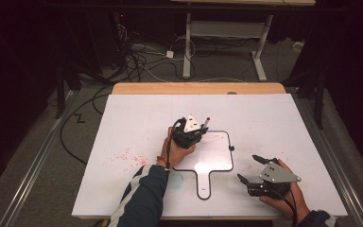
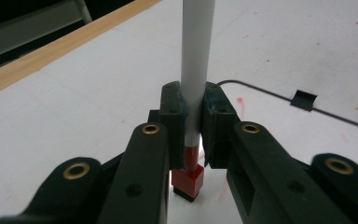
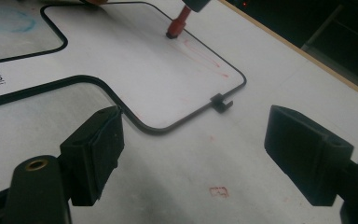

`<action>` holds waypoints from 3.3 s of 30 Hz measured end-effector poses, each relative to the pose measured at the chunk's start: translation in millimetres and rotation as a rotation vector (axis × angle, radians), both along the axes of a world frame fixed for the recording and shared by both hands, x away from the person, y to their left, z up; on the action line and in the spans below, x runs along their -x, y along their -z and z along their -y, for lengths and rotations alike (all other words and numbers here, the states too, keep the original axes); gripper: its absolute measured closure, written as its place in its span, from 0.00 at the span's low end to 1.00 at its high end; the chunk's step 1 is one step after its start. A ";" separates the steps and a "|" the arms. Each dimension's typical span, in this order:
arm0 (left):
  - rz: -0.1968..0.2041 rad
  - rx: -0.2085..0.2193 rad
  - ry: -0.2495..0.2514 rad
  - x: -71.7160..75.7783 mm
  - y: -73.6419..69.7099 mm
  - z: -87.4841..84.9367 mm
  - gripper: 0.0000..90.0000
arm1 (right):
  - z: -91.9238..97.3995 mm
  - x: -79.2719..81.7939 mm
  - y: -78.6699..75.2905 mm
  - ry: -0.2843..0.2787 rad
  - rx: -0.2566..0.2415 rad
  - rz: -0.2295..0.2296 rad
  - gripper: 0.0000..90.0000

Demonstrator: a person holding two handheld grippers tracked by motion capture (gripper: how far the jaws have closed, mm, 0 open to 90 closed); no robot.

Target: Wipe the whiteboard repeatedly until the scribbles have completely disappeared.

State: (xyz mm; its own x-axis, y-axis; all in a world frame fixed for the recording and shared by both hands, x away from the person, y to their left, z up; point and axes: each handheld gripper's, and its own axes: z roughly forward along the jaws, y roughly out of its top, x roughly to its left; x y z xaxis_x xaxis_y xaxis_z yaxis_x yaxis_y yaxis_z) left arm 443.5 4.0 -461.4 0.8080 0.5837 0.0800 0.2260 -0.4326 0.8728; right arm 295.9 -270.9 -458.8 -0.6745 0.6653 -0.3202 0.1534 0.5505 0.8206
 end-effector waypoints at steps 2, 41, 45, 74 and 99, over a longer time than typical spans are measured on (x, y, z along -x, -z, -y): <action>0.003 -0.004 0.013 0.0 -0.4 7.5 0.88 | 0.6 0.3 -0.1 0.003 -0.001 0.000 0.23; -0.034 0.004 0.061 -22.3 -3.1 25.1 0.88 | 1.1 3.7 -1.9 -0.028 -0.003 0.007 0.23; -0.028 0.002 0.049 -20.0 -2.4 15.1 0.88 | 0.6 4.0 -2.0 -0.025 0.000 0.006 0.23; -0.049 0.104 -0.056 -16.1 7.6 -54.5 0.88 | -2.2 4.1 -1.4 -0.025 0.013 0.005 0.23; -0.022 -0.023 0.180 -11.3 -6.1 82.5 0.88 | 0.9 4.1 -1.1 -0.032 0.009 -0.003 0.23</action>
State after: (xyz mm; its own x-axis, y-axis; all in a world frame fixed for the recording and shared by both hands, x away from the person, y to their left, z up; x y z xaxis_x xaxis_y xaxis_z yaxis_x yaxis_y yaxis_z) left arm 454.7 -78.5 -455.4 0.9012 0.4273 0.0724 0.1622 -0.4874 0.8580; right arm 291.8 -271.8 -457.8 -0.6965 0.6404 -0.3236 0.1384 0.5624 0.8152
